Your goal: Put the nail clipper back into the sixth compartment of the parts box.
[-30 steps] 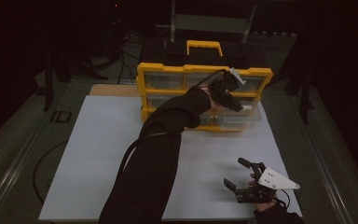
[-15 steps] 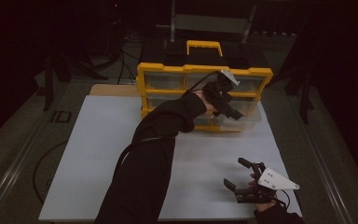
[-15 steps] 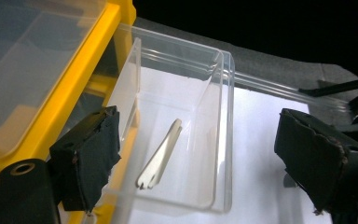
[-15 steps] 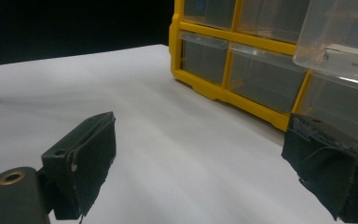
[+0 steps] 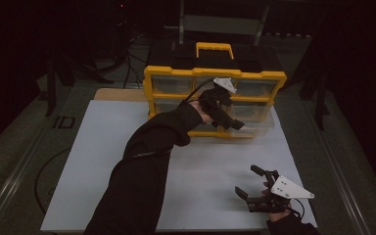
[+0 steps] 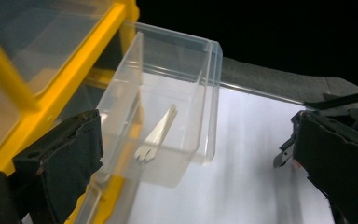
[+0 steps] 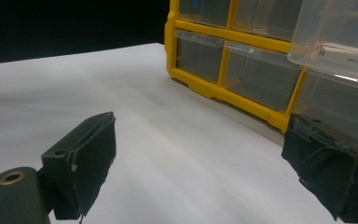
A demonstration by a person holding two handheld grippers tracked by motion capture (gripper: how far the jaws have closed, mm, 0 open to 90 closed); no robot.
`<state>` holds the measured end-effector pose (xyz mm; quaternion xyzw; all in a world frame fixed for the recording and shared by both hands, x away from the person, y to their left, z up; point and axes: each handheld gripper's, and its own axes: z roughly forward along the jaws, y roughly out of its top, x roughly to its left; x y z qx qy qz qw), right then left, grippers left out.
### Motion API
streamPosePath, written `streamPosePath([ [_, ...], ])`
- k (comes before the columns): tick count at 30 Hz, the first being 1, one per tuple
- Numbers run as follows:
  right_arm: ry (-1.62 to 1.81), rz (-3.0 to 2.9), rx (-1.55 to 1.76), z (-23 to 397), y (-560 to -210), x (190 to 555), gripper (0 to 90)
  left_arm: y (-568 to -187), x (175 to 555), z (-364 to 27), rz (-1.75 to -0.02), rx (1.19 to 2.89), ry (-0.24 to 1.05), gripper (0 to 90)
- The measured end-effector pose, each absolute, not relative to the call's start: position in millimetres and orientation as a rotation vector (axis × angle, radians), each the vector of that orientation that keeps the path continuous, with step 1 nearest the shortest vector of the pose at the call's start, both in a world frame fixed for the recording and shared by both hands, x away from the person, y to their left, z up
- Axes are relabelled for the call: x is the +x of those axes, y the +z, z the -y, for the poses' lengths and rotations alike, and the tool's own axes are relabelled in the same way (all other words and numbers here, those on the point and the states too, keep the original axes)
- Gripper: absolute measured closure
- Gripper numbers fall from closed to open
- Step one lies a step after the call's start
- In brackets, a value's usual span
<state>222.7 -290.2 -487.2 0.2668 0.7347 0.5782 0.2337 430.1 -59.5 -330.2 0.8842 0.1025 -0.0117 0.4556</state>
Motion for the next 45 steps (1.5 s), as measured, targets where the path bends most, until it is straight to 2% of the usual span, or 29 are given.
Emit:
streamPosePath([
  [20,1.578,-2.018,0.754,291,-488,224,9.9,-336,417,10,-0.273,2.121,-0.027,2.7],
  [45,1.574,-2.020,0.754,291,-488,224,9.9,-375,384,-63,-0.340,2.082,-0.037,1.9],
])
